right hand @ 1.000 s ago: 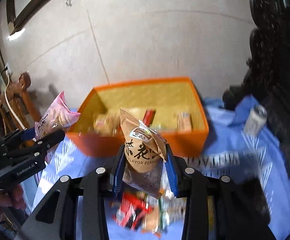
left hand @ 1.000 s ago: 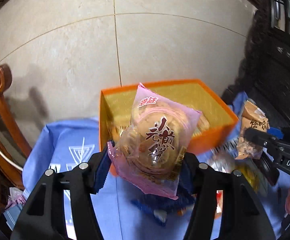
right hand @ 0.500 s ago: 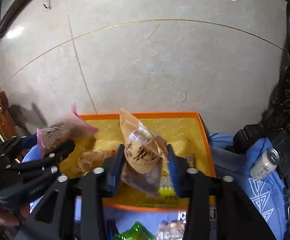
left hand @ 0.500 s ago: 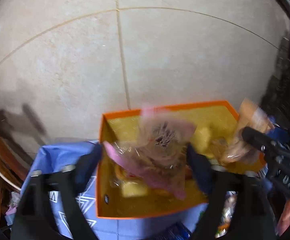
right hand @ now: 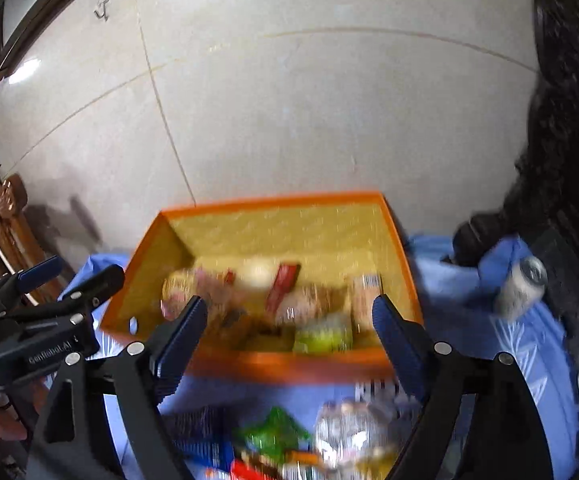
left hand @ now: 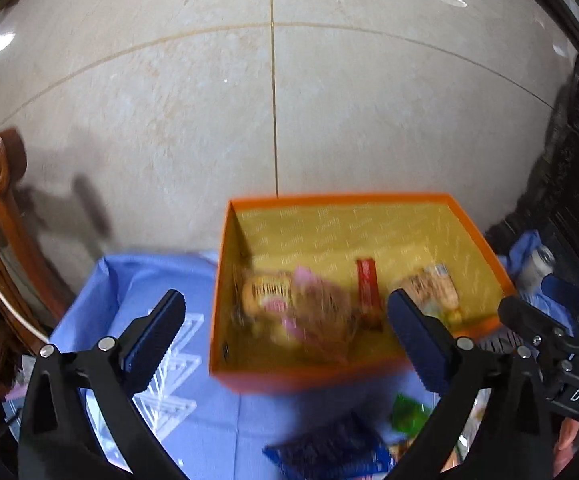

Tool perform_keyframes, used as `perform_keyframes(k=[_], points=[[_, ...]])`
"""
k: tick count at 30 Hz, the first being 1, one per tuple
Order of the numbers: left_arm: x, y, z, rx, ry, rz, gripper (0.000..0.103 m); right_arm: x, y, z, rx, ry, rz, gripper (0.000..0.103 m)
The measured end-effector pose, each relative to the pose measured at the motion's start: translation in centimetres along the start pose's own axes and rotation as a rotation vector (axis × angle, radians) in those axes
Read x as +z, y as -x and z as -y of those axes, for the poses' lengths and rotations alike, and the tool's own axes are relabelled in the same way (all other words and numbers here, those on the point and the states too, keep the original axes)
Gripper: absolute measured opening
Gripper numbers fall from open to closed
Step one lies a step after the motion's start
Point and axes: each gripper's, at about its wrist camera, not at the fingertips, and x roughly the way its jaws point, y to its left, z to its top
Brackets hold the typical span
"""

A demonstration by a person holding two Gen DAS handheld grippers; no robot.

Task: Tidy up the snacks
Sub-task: 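Move both open tools back toward the remaining snacks, then grasp the blue biscuit pack with the left tool while the right tool grasps the red snack bag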

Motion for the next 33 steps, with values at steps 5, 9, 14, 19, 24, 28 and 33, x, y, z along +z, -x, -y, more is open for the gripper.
perform_keyframes(k=[5, 9, 14, 19, 24, 28, 33], points=[[-5.2, 0.2, -0.1, 0.005, -0.043, -0.065, 0.099, -6.1, 0.8, 0.2, 0.008, -0.054, -0.078, 0.085], [-8.4, 0.6, -1.0, -0.003, -0.039, -0.112, 0.099, -10.1, 0.3, -0.2, 0.004, -0.082, -0.153, 0.085], [-11.1, 1.1, -1.7, -0.001, -0.060, -0.146, 0.099, -12.9, -0.6, -0.7, 0.017, -0.124, -0.216, 0.085], [-12.6, 1.3, -2.3, 0.000, -0.078, -0.168, 0.099, -13.9, -1.3, -1.4, 0.023, -0.118, -0.235, 0.084], [-13.4, 1.3, -2.9, -0.007, -0.071, -0.185, 0.099, -14.8, -2.2, -1.9, 0.027, -0.114, -0.270, 0.079], [-14.0, 0.8, -2.6, -0.034, -0.102, -0.189, 0.099, -15.8, -3.3, -2.6, 0.009, -0.087, -0.289, 0.076], [-14.2, -0.5, -1.7, -0.076, -0.161, -0.200, 0.099, -16.0, -4.2, -3.8, -0.037, -0.015, -0.272, 0.075]])
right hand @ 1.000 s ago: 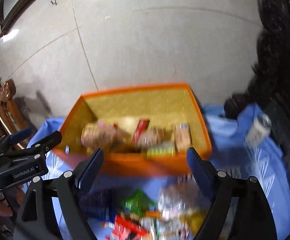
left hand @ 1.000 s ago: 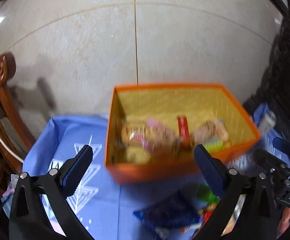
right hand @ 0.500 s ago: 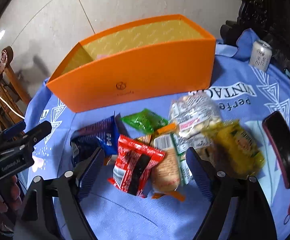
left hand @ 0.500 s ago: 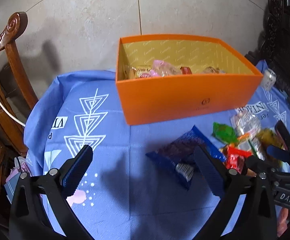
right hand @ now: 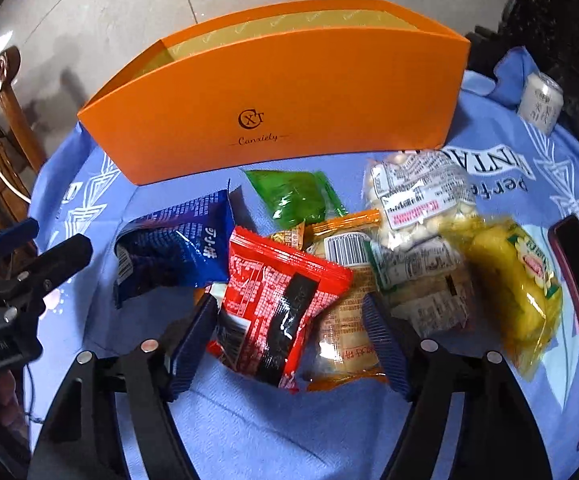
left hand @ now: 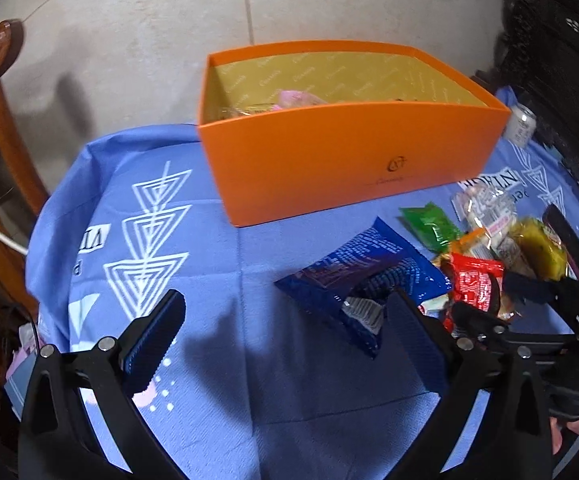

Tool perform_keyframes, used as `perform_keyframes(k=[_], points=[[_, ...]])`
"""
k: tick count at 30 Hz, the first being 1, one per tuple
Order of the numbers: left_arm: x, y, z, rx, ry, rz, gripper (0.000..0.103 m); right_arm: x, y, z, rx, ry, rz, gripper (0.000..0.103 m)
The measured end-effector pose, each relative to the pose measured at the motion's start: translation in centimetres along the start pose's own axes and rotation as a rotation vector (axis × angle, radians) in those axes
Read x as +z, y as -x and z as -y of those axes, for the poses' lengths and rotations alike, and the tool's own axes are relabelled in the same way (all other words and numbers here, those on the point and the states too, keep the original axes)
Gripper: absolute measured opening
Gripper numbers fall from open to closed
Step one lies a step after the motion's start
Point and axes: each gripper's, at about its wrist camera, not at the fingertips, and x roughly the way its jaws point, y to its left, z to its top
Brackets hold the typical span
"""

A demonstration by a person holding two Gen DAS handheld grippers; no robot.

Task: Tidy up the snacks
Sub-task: 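Grasp the blue biscuit pack with the left tool while the right tool grasps the red snack bag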

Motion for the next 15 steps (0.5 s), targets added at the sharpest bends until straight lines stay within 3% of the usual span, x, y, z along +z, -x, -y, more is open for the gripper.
perform_keyframes(k=[2, 6, 10, 15], points=[[0.1, -0.4, 0.3, -0.008, -0.024, 0.001, 0.099, -0.1, 0.0, -0.7, -0.012, 0.035, 0.005, 0.071], [0.4, -1.3, 0.8, -0.024, -0.100, -0.001, 0.099, -0.5, 0.1, -1.5, -0.009, 0.101, 0.017, 0.049], [0.8, -3.0, 1.7, -0.065, -0.183, -0.013, 0.099, -1.0, 0.7, -0.9, 0.014, 0.120, 0.012, 0.038], [1.1, -5.4, 3.1, -0.100, -0.239, -0.050, 0.099, -1.8, 1.5, 0.1, 0.033, 0.103, -0.015, 0.037]])
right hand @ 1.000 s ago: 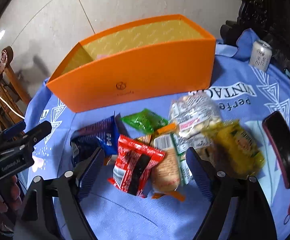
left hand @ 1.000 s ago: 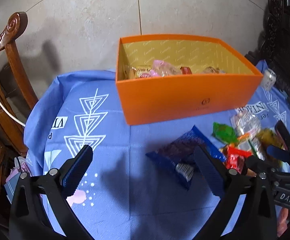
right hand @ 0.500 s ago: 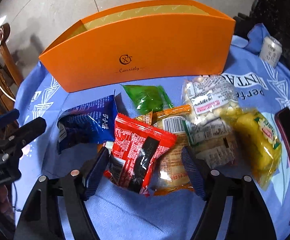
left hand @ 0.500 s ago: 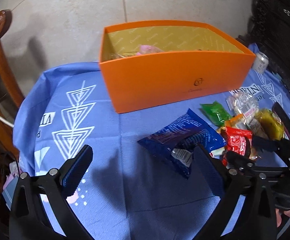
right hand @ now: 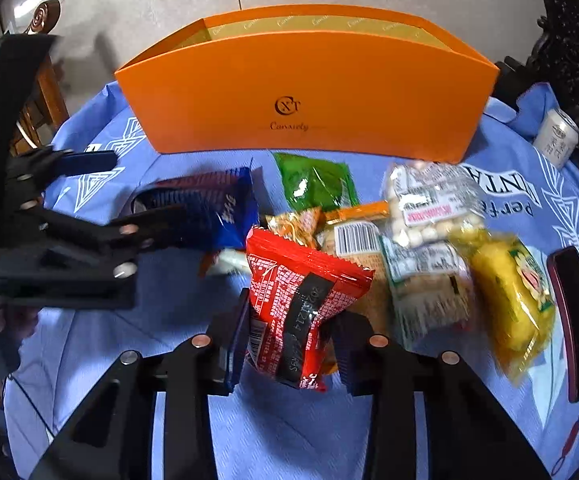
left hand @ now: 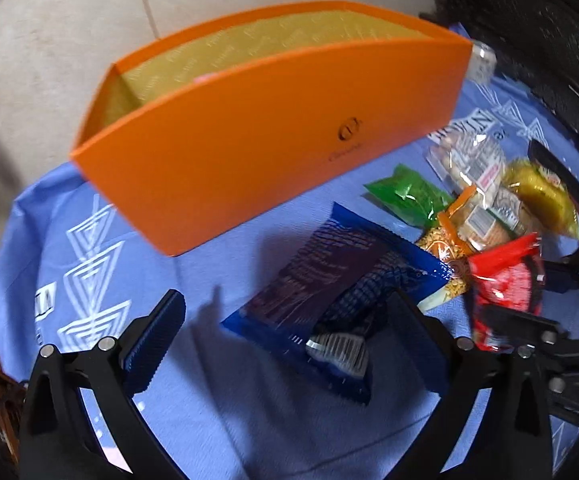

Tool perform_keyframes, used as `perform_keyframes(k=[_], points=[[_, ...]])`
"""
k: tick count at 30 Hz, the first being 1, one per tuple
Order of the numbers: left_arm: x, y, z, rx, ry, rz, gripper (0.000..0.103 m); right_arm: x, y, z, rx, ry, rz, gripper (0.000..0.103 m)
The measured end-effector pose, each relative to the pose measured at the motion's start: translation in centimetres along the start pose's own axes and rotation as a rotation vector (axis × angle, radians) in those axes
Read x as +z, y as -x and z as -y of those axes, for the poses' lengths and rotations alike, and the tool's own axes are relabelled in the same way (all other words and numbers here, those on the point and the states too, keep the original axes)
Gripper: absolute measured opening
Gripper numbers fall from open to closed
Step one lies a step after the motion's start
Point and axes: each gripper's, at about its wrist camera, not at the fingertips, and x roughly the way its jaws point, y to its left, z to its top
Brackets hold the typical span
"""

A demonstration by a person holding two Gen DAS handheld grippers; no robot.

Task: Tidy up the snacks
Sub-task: 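Grasp the blue biscuit pack with the left tool while the right tool grasps the red snack bag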

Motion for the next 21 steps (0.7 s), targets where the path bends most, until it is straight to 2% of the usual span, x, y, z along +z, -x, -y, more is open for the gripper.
perform_keyframes(k=[6, 8, 10, 11, 21], points=[[-0.1, -1.9, 1.3, -0.015, -0.010, -0.014, 0.099, -1.5, 2.2, 1.6, 0.001, -0.032, -0.001, 0.037], [-0.4, -1.9, 1.6, -0.035, 0.012, -0.006, 0.093, -1.9, 2.8, 2.1, -0.012, -0.043, 0.000, 0.037], [-0.7, -1.7, 1.8, -0.052, 0.027, 0.000, 0.074, -2.2, 3.0, 2.7, -0.018, -0.057, -0.006, 0.037], [-0.8, -1.7, 2.0, -0.049, 0.025, -0.003, 0.069, -2.4, 3.2, 3.1, -0.022, -0.067, -0.009, 0.037], [-3.2, 0.5, 2.9, -0.033, 0.080, 0.020, 0.057, -2.8, 4.5, 3.5, -0.028, -0.093, 0.008, 0.037]])
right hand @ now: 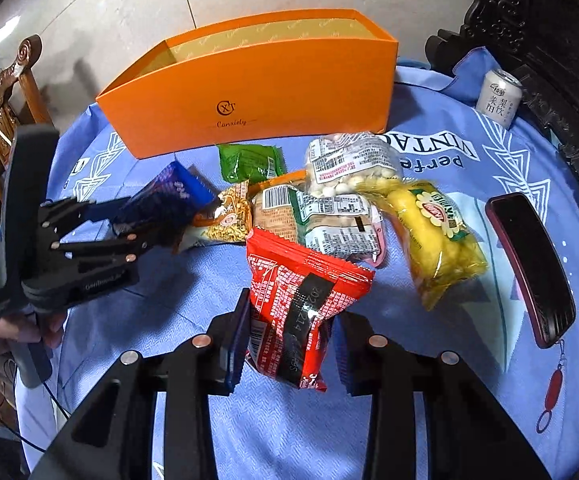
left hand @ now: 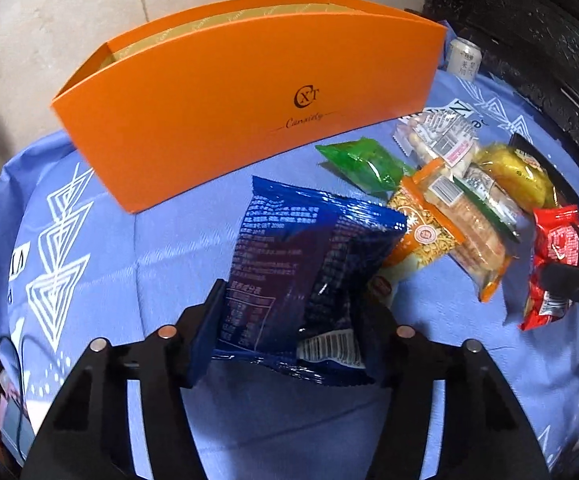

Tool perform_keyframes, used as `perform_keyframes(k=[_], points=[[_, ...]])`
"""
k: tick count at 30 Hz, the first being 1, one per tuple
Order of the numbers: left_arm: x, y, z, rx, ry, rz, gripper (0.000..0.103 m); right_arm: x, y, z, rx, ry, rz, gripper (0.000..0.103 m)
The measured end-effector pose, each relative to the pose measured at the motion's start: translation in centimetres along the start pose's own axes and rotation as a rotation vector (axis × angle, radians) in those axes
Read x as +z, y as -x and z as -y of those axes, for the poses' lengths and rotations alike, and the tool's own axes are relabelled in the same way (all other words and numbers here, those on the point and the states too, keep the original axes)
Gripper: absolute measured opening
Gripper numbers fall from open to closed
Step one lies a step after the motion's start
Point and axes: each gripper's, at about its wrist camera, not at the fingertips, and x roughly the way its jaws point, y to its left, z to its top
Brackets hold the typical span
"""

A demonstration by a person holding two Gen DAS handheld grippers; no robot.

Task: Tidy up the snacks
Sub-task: 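Grasp the blue biscuit pack with the left tool while the right tool grasps the red snack bag, then lift both packs over the orange box and open both tools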

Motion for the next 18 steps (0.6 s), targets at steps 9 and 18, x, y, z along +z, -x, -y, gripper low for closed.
perform_keyframes(k=[9, 18], points=[[-1.9, 2.8, -0.1, 0.020, 0.087, 0.017, 0.056, 0.0, 1.1, -0.6, 0.016, 0.016, 0.026, 0.037], [-0.4, 7.9, -0.3, 0.026, 0.146, 0.122, 0.056, 1.1, 3.0, -1.1, 0.020, 0.036, 0.085, 0.037]])
